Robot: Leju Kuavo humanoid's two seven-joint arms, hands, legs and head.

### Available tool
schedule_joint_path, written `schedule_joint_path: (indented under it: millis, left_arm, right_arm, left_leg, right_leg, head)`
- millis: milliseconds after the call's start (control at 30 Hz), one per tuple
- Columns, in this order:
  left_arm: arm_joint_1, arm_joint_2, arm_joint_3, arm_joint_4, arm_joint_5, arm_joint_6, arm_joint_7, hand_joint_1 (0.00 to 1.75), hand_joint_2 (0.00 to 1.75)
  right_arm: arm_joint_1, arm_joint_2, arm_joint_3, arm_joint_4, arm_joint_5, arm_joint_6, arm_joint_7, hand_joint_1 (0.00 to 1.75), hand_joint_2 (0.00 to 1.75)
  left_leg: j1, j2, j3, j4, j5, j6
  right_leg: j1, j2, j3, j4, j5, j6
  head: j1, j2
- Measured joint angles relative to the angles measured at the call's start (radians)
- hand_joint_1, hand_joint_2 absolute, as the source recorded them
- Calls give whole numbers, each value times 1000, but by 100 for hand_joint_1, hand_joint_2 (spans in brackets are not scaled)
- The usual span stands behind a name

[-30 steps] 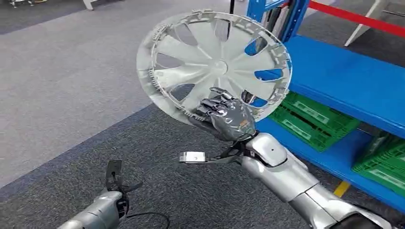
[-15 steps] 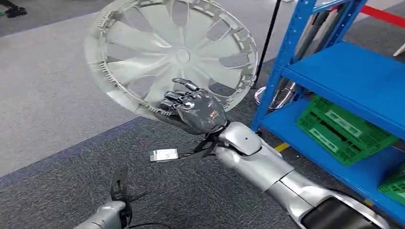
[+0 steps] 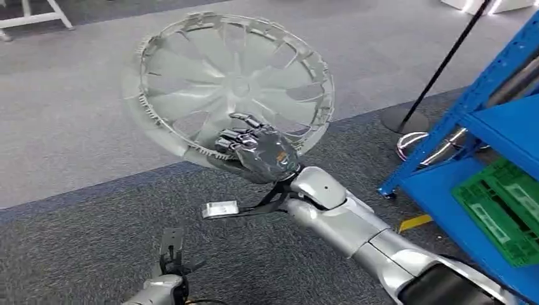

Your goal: Take the parts from the cabinet and place them on the table.

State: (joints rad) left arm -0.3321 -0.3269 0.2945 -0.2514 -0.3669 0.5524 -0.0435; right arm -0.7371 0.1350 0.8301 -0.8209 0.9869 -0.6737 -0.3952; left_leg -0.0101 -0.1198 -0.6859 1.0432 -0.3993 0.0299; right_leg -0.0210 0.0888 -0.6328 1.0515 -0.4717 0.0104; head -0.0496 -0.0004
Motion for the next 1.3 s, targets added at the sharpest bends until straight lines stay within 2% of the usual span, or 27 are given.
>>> schedule_joint_path:
  millis: [100, 133, 167, 200, 233, 267, 333, 367, 433, 467, 500, 533, 633, 667, 700, 733, 800, 833, 900, 967, 1000, 1067, 1133, 1167, 1200, 1233, 1300]
  left_arm:
    - [-2, -4, -3, 3, -10, 3, 15, 0, 175]
    - [-1, -4, -4, 4, -29, 3, 34, 0, 175]
    - [5, -5, -22, 9, -72, 3, 73, 0, 175]
    - [43, 5, -40, 18, -71, 17, 65, 0, 175]
    - [86, 20, -35, 17, -26, 13, -13, 0, 175]
    - [141, 56, -20, 18, 20, -4, -98, 0, 175]
    - [251, 106, 10, 27, 65, -47, -195, 0, 175]
    - [302, 130, 18, 34, 71, -56, -199, 0, 175]
    - [348, 162, 25, 37, 68, -52, -189, 0, 175]
    - [345, 165, 26, 38, 66, -50, -183, 0, 175]
    - [338, 167, 28, 38, 64, -47, -179, 0, 175]
    - [333, 169, 31, 39, 63, -45, -170, 0, 175]
    - [334, 180, 32, 41, 50, -41, -133, 0, 175]
    - [336, 186, 32, 42, 45, -44, -125, 0, 175]
    - [335, 187, 33, 42, 40, -51, -120, 0, 175]
    - [330, 194, 33, 42, 34, -65, -117, 0, 175]
    - [320, 203, 33, 42, 31, -97, -124, 0, 175]
    - [319, 205, 33, 42, 23, -96, -126, 0, 175]
    - [320, 207, 33, 43, 10, -85, -111, 0, 175]
    - [316, 209, 32, 45, -1, -83, -71, 0, 175]
    - [312, 210, 31, 46, -3, -81, -54, 0, 175]
    - [304, 211, 32, 46, -3, -76, -40, 0, 175]
    - [307, 211, 32, 47, -2, -75, -41, 0, 175]
    - [307, 212, 32, 48, -1, -75, -51, 0, 175]
    - [308, 209, 32, 48, -2, -76, -70, 0, 175]
    - [307, 207, 32, 48, -2, -78, -91, 0, 175]
    - [303, 201, 32, 48, -3, -85, -131, 0, 175]
  right_arm:
    - [-7, 6, 1, 3, 1, 0, -5, 175, 175]
    - [-10, 10, 1, 4, 3, 0, 4, 175, 175]
    - [-13, 19, 0, 8, 17, 0, 26, 175, 175]
    - [-6, 13, -10, 8, 78, 0, 102, 175, 175]
    - [30, -22, -27, -27, 139, 0, 168, 175, 175]
    - [82, -75, -55, -83, 158, 0, 174, 175, 175]
    - [203, -174, -141, -181, 153, 0, 93, 175, 175]
    - [254, -215, -191, -215, 160, 0, 53, 175, 175]
    - [307, -242, -261, -265, 175, -1, 29, 175, 175]
    - [313, -245, -277, -284, 179, -1, 31, 175, 175]
    - [322, -250, -290, -296, 180, -1, 37, 175, 175]
    - [331, -259, -303, -305, 183, -1, 43, 175, 175]
    - [350, -268, -314, -339, 190, -1, 60, 175, 175]
    - [362, -279, -318, -359, 191, -1, 70, 175, 175]
    - [381, -294, -323, -381, 191, -1, 77, 175, 175]
    - [405, -307, -330, -407, 191, -1, 86, 175, 175]
    - [461, -350, -346, -447, 192, -1, 98, 175, 175]
    - [485, -365, -354, -465, 192, -1, 103, 175, 175]
    - [519, -391, -368, -502, 192, 0, 108, 175, 175]
    - [532, -419, -380, -537, 187, 5, 110, 175, 175]
    - [534, -427, -384, -551, 181, 10, 110, 175, 175]
    - [541, -443, -389, -578, 180, 17, 109, 175, 175]
    - [549, -455, -390, -602, 184, 24, 112, 175, 175]
    - [553, -458, -391, -619, 191, 27, 117, 175, 175]
    - [560, -466, -395, -634, 204, 31, 126, 175, 175]
    - [571, -468, -400, -645, 216, 32, 135, 175, 175]
    - [584, -472, -410, -650, 232, 37, 143, 175, 175]
  left_leg:
    - [17, -26, -6, -8, 9, -19]
    - [10, -36, -6, -7, 8, -26]
    - [5, 12, -7, 3, -2, -28]
    - [4, 65, -19, 39, -29, -35]
    - [8, 89, -44, 106, -65, -39]
    - [11, 99, -71, 179, -100, -42]
    - [20, 108, -105, 267, -129, -50]
    - [26, 113, -98, 249, -114, -54]
    - [34, 134, -29, 111, -44, -64]
    - [35, 169, 14, 33, -14, -64]
    - [17, 202, 29, 5, -31, -64]
    - [20, 180, 27, 0, -25, -44]
    - [12, 153, 27, -4, -28, -23]
    - [20, 144, 36, -11, -25, -14]
    - [20, 133, 39, -12, -27, -7]
    - [20, 120, 40, -12, -28, 3]
    - [16, 77, 40, -11, -28, 7]
    - [14, 60, 41, -11, -29, 7]
    - [12, 27, 44, -9, -29, 7]
    - [12, 3, 45, -6, -31, 4]
    - [12, -5, 40, -3, -32, 0]
    - [11, -25, 30, 1, -31, -11]
    - [15, -45, 30, -4, -26, -21]
    - [15, -32, 28, 3, -32, -24]
    - [5, 35, 22, 25, -51, -29]
    - [7, 75, -1, 78, -86, -34]
    - [11, 105, -66, 228, -157, -40]
  right_leg:
    - [13, -20, 3, -6, -1, -1]
    - [5, -32, 10, -18, 3, -8]
    - [3, -47, 18, -25, 6, -12]
    - [3, -56, 26, -30, 4, -19]
    - [6, -72, 36, -32, 1, -22]
    - [7, -89, 48, -33, -7, -21]
    - [7, -129, 66, -32, -24, -18]
    - [7, -146, 68, -31, -30, -16]
    - [3, -167, 67, -29, -36, -7]
    - [2, -175, 71, -29, -40, 0]
    - [9, -186, 72, -28, -45, 9]
    - [10, -197, 75, -27, -49, 17]
    - [2, -219, 89, -38, -52, 36]
    - [-5, -191, 81, -32, -66, 43]
    - [-7, -142, 73, 1, -88, 39]
    - [-4, -114, 41, 71, -125, 35]
    - [-3, -93, -52, 243, -188, 33]
    - [-1, -90, -80, 280, -188, 32]
    - [3, -87, -72, 217, -121, 25]
    - [1, -59, -5, 51, -26, 17]
    - [-4, -2, 16, 0, -25, 16]
    - [-3, -17, 28, -10, -24, 21]
    - [2, -36, 33, -11, -22, 12]
    - [-5, -51, 37, -20, -18, 4]
    - [-3, -62, 42, -21, -18, 1]
    - [0, -78, 46, -21, -22, -8]
    - [4, -110, 51, -21, -26, -13]
  head:
    - [5, 0]
    - [3, 0]
    - [5, 0]
    - [-8, 0]
    - [-10, 0]
    - [-12, 0]
    - [-12, 0]
    - [-11, 0]
    - [-13, 0]
    - [-13, 0]
    - [-14, 0]
    - [-8, 0]
    - [-8, 0]
    - [-5, 0]
    - [-3, 0]
    - [2, 0]
    - [5, 0]
    - [5, 0]
    - [5, 0]
    - [5, 0]
    - [5, 0]
    - [3, 0]
    - [3, 0]
    - [4, 0]
    - [-4, 0]
    - [-7, 0]
    - [-6, 0]
